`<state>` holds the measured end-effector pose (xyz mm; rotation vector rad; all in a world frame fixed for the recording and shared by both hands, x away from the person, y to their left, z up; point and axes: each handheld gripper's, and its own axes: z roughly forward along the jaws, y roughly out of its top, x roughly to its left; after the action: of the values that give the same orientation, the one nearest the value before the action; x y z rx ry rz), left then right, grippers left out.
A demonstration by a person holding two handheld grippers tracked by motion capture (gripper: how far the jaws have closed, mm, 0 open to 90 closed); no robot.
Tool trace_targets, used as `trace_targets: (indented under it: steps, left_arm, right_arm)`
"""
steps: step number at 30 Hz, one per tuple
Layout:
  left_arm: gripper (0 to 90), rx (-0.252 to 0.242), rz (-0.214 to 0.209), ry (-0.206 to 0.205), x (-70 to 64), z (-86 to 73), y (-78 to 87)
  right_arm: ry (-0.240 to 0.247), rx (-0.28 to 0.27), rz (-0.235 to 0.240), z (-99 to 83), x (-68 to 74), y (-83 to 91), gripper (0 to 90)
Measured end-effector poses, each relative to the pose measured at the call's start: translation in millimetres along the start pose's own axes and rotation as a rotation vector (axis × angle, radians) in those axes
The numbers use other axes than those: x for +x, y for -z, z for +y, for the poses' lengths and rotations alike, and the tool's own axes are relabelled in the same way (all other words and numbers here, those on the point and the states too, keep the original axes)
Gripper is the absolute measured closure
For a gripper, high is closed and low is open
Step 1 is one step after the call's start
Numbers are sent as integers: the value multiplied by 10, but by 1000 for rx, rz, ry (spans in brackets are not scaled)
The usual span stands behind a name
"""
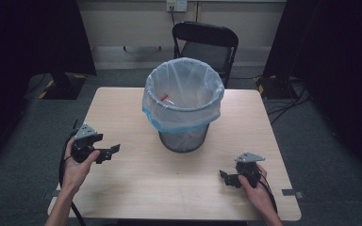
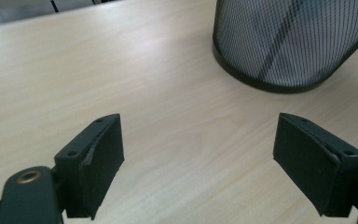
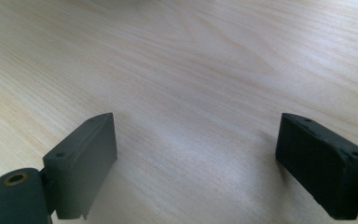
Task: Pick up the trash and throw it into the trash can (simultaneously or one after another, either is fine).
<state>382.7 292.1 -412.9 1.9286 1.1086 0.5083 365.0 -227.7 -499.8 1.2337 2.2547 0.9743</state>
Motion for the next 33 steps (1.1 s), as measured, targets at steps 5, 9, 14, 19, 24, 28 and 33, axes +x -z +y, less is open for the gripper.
trace_targets:
  steps: [5, 9, 14, 19, 24, 28, 33]
  left_arm:
    - [160, 21, -3, 1, -14, -157, -50]
    - [160, 58, 1, -4, -46, -307, -116]
    - [161, 117, -15, -15, -99, -489, -213]
    - [162, 180, -21, -52, -152, -629, -289]
    - [162, 209, -13, -36, -192, -713, -364]
    - [156, 203, 12, -55, -236, -744, -381]
    - [142, 150, 24, -60, -243, -813, -371]
  right_arm:
    - [-1, 0, 0, 0, 0, 0, 115]
    - [0, 0, -1, 0, 1, 0, 115]
    - [0, 0, -1, 0, 1, 0, 115]
    - [-1, 0, 0, 0, 1, 0, 115]
    - [-1, 0, 0, 0, 1, 0, 115]
    - [1, -1, -1, 0, 0, 0, 115]
    - [1, -1, -1, 0, 1, 0, 115]
